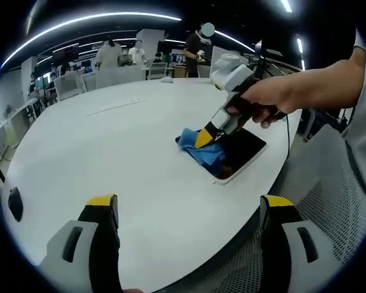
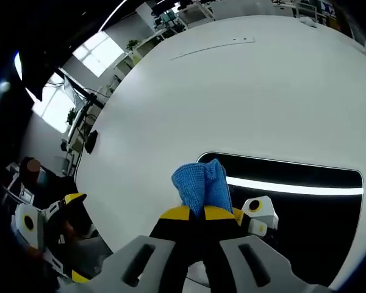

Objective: Wipe the mirror surface with the cleaning cloth until all visible marks leave the cleaned area.

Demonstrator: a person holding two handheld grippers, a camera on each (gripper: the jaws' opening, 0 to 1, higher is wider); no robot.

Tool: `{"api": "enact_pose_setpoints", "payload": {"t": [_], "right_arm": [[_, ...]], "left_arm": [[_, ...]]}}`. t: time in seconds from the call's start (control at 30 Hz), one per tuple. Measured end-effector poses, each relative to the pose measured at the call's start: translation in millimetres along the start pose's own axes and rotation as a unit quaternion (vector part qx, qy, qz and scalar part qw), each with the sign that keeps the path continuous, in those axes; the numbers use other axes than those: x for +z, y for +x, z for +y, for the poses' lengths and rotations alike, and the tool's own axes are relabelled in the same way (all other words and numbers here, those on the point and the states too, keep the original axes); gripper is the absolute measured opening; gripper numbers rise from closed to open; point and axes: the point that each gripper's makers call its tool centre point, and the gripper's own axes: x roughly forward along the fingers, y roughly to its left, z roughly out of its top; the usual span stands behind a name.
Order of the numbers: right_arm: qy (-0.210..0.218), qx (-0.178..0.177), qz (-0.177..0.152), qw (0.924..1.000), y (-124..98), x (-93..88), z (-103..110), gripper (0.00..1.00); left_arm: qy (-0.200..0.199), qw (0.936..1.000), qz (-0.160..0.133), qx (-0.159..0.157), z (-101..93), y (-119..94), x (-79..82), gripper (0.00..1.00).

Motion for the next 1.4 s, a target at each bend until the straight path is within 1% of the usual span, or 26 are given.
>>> {"api": "enact_pose_setpoints", "payload": {"t": [0.1, 0.2, 0.3, 0.53, 0.7, 1.03, 1.17, 1.4], "right_arm": [[0.005, 0.004, 0.001, 1.0000, 2.2, -0.9, -0.8, 0.00], [0.000, 0.005, 0.004, 1.0000, 1.6, -2.8, 0.2, 0.00], [0.000, 0.008, 0.008, 0.9999, 5.3, -0.3, -2.5, 0.00], [-0.002, 0.011, 0.012, 0.9999, 4.3, -1.7, -1.7, 0.00], [-0.020, 0.004, 0.018, 0.9996, 3.5, -1.9, -2.8, 0.00], [-0.018, 0.005, 0.014, 0.9997, 0.3, -4.0, -5.8, 0.00], [-0.016, 0.005, 0.014, 0.9998, -2.7, -5.8, -7.2, 0.00], [-0.006, 0.006, 0.018, 0.9998, -7.5, -8.7, -16.1, 0.00]], "left_arm": [[-0.001, 1.0000, 0.000, 0.002, 1.1, 0.0, -0.4, 0.97], [-0.001, 1.0000, 0.002, 0.004, 1.8, 0.0, -1.2, 0.97], [0.000, 1.0000, 0.003, 0.004, 1.1, -0.2, -1.0, 0.97], [0.001, 1.0000, 0.009, 0.005, 3.1, 0.6, -4.4, 0.97], [0.002, 0.9999, 0.012, 0.003, 4.3, 1.5, -7.6, 0.97], [0.001, 0.9999, 0.010, 0.008, 6.6, 1.3, -7.7, 0.97], [0.002, 0.9999, 0.011, 0.007, 4.6, 0.9, -6.6, 0.97], [0.003, 0.9999, 0.015, 0.005, 4.3, 1.7, -8.4, 0.97]]}}
